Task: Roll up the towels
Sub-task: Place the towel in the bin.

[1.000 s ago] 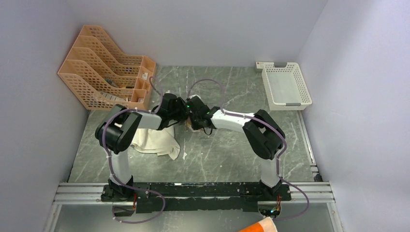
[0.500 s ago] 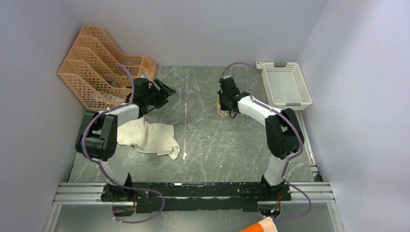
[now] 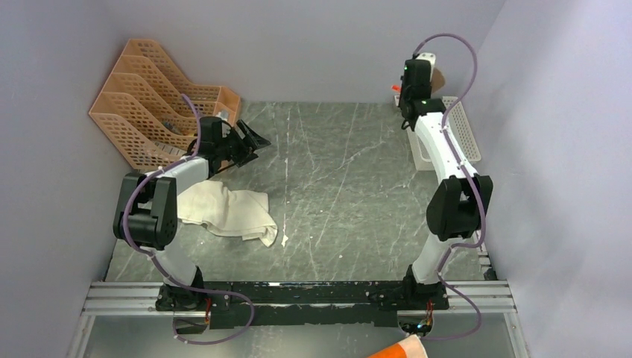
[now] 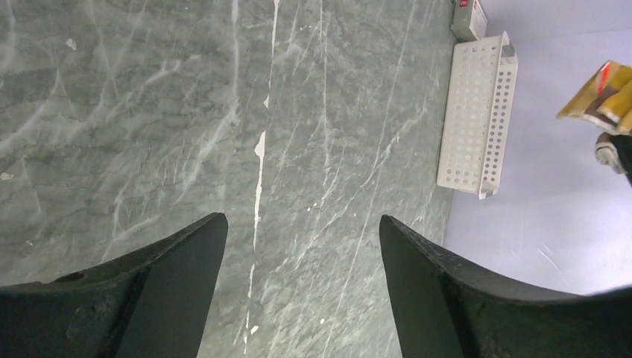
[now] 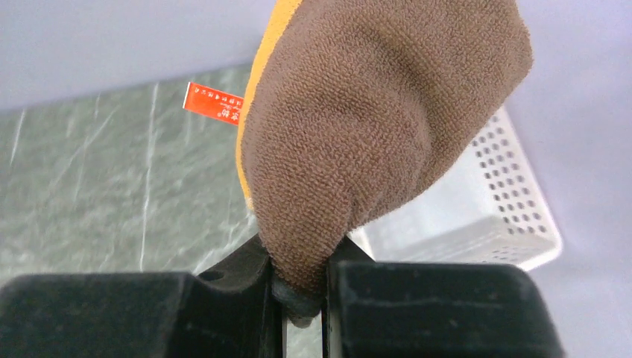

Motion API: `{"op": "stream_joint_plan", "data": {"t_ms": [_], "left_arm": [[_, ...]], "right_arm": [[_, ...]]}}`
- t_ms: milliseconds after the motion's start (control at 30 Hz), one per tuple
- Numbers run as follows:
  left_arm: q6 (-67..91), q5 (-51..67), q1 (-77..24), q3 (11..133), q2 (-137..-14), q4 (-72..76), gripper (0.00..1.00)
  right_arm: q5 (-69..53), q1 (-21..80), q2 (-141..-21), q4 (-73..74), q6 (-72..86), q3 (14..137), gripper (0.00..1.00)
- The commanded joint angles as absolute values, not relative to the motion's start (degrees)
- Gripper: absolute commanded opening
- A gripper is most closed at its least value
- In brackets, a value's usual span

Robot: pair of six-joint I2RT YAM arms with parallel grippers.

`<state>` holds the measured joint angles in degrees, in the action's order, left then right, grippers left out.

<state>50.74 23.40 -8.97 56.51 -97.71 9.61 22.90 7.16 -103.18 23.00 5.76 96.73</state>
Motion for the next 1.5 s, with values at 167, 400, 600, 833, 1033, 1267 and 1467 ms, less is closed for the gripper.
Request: {"op": "stream_joint_plan", "data": {"t_ms": [167,400,600,833,1033,1267,1467], "left_arm": [[47.45,33.06,-7.91,61.06,-101.36,7.91,0.85],[44.71,37.60,-7.91,63.96,-104.72,5.49,0.84],[43.29,38.12,-7.91,64.88,-105.59,4.42,0.83],[42.35,38.04,-7.84,65.72,-107.01,3.78,0.83],[41.03,37.36,-7.82,66.78,-107.98,2.64,0.83],[38.10,35.80,-7.87,67.91,-107.93,0.31,0.82],[35.22,34.22,-8.15,68.49,-106.44,-1.84,0.82]], "right_arm": [[35.79,1.14,-106.75,28.31,22.20,100.54,0.00],[33.28,-1.27,-110.48,22.90,32.21,95.03,0.00],[31.93,-2.02,-116.20,12.26,34.09,92.08,0.00],[26.25,-4.87,-124.65,3.63,35.69,94.21,0.00],[22.66,-6.60,-130.83,0.01,36.07,99.23,0.00],[17.29,-7.73,-136.50,-3.24,37.47,103.80,0.00],[13.36,-7.82,-134.91,-15.66,38.91,96.88,0.58]]}}
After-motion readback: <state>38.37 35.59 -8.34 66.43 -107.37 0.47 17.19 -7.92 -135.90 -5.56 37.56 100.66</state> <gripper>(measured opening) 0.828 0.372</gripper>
